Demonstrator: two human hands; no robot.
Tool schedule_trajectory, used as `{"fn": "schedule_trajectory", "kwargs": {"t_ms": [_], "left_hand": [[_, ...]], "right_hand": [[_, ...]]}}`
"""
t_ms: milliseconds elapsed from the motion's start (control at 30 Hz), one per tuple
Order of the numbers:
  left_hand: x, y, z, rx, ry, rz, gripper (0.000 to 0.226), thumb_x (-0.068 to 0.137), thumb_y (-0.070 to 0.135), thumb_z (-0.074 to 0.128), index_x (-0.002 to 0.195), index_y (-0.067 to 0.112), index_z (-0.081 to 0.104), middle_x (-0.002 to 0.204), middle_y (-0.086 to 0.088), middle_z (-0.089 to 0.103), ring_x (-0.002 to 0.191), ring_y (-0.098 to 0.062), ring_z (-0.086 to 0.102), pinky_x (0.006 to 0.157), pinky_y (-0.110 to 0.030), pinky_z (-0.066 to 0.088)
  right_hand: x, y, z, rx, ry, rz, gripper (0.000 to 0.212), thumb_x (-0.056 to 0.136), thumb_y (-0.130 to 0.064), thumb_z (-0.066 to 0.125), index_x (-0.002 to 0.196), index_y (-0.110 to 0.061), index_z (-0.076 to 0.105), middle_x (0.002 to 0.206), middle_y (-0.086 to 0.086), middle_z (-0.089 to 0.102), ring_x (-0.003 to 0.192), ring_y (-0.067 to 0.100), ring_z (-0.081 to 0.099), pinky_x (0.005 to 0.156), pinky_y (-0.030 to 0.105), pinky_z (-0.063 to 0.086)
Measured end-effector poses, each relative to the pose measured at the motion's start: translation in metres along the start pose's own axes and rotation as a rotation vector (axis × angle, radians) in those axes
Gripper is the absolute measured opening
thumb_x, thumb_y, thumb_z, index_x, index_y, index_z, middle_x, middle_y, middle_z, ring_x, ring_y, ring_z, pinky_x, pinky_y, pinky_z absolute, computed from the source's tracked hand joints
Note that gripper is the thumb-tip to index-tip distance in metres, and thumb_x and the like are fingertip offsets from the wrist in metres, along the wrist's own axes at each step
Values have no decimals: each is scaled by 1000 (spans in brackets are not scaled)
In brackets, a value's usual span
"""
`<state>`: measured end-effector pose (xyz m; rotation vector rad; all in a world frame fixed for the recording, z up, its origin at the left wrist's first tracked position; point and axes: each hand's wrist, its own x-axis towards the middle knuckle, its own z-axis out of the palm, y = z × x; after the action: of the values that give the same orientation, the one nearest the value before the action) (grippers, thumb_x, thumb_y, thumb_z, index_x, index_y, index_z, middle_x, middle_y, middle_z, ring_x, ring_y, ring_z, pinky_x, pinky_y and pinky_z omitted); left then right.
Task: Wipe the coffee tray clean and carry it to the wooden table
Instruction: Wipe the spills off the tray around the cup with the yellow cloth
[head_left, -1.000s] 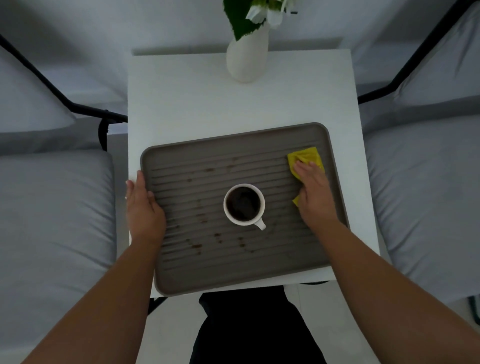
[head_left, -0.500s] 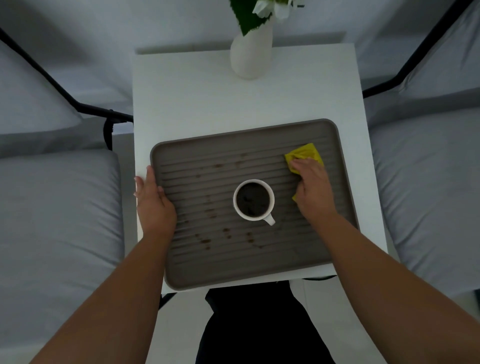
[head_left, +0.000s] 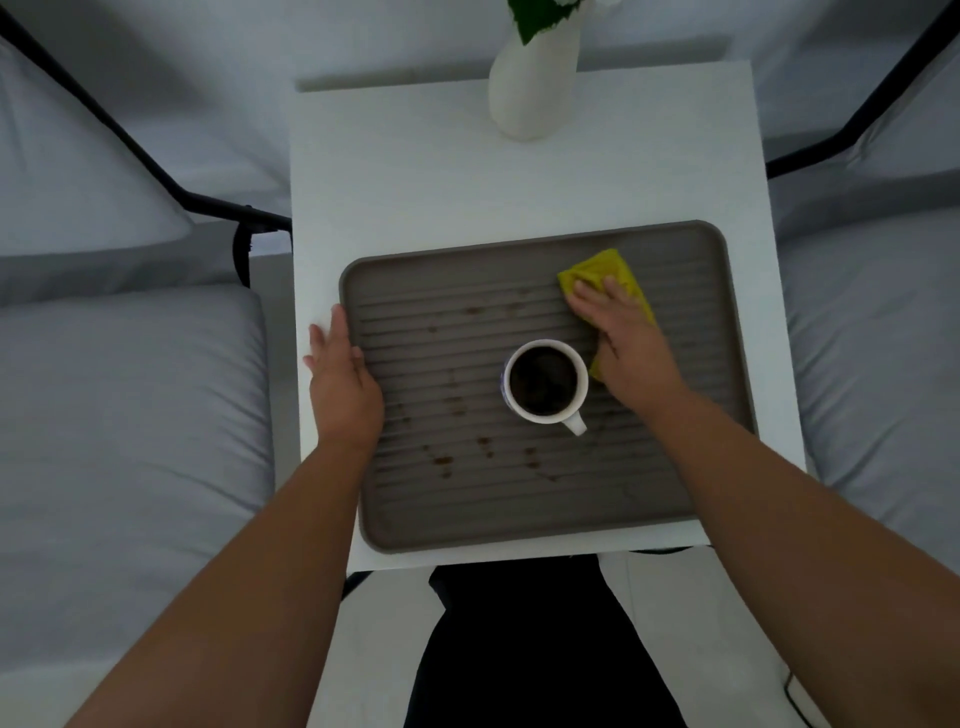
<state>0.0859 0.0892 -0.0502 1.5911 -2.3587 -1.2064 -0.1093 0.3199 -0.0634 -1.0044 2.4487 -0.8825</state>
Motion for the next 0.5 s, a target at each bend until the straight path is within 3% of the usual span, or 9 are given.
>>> {"fn": "schedule_trajectory", "kwargs": {"t_ms": [100,233,300,400,500], "left_hand": [[0,-1,-1,-11,-2,-6,52,104,16,29,152,34,18,162,-6,6,148,-33,3,114,-30,11],[1,0,2,-9,29,-30,50,104,18,29,151,36,21,162,-5,8,148,-34,5,117,-37,13],[2,0,4,4,41,-24,50,104,18,29,150,36,21,162,-6,9,147,-36,6,117,-39,14],[2,1,4,22,46,-28,51,104,18,29,151,37,21,162,-7,9,147,-38,8,117,-40,15],[1,7,1,28,14,-48,51,105,19,27,151,37,18,162,-8,8,148,-36,8,118,-42,11]], "right_hand": [[-3,10,-12,24,-54,3,64,72,11,35,132,-5,52,138,3,47,135,24,29,115,24,17],[-41,28,-27,-43,157,219,65,74,5,34,136,-6,47,144,8,42,140,35,25,115,50,23],[-54,11,-13,-21,175,294,65,73,4,34,136,-6,46,147,11,40,141,38,21,114,55,22],[-69,-13,12,21,24,168,66,74,5,37,138,-8,44,148,7,38,143,33,18,116,52,19],[-77,0,5,-5,57,140,56,81,-5,40,138,-7,45,144,12,44,138,31,31,113,48,27]]}}
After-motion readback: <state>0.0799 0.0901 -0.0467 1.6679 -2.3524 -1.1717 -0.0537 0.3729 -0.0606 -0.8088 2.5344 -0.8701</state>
